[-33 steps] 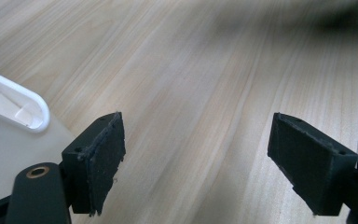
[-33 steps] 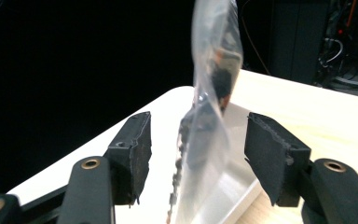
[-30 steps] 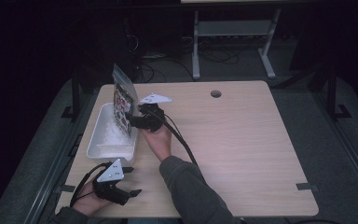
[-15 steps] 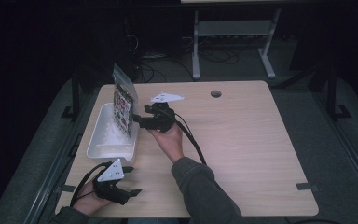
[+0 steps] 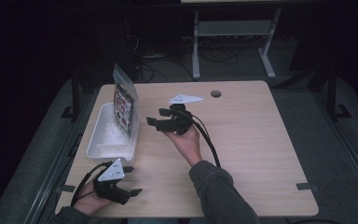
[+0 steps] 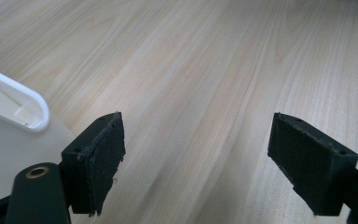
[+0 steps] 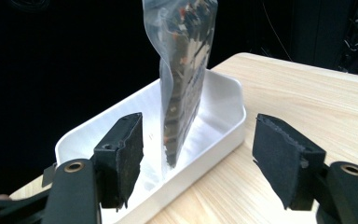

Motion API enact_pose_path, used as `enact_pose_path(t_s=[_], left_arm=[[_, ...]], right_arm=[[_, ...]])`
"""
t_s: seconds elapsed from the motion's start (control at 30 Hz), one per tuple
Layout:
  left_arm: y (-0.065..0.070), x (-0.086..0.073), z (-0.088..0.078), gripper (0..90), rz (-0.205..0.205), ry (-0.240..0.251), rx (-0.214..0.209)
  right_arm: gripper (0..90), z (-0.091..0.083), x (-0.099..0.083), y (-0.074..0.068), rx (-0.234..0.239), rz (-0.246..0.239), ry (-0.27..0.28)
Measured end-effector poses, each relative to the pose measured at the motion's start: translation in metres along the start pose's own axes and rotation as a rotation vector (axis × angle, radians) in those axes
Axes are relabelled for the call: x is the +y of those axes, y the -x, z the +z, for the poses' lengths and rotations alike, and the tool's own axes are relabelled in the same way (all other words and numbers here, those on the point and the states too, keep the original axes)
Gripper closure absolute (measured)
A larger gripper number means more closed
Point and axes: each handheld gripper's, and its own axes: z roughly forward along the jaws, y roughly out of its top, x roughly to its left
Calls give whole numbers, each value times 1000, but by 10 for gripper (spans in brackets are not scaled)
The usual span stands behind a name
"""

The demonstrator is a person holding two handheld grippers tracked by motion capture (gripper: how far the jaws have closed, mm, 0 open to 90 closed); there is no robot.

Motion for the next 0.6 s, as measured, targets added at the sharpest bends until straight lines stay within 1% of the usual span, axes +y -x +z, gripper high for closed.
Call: enact_pose_path(t_s=[0.43, 0.6], left_arm=[[0, 0, 1, 181, 1, -4, -3], [0, 0, 1, 181, -5, -3, -3]], right_arm=[[302, -36, -11, 10, 2, -1, -21], [294, -52, -18, 16, 2, 9, -24]])
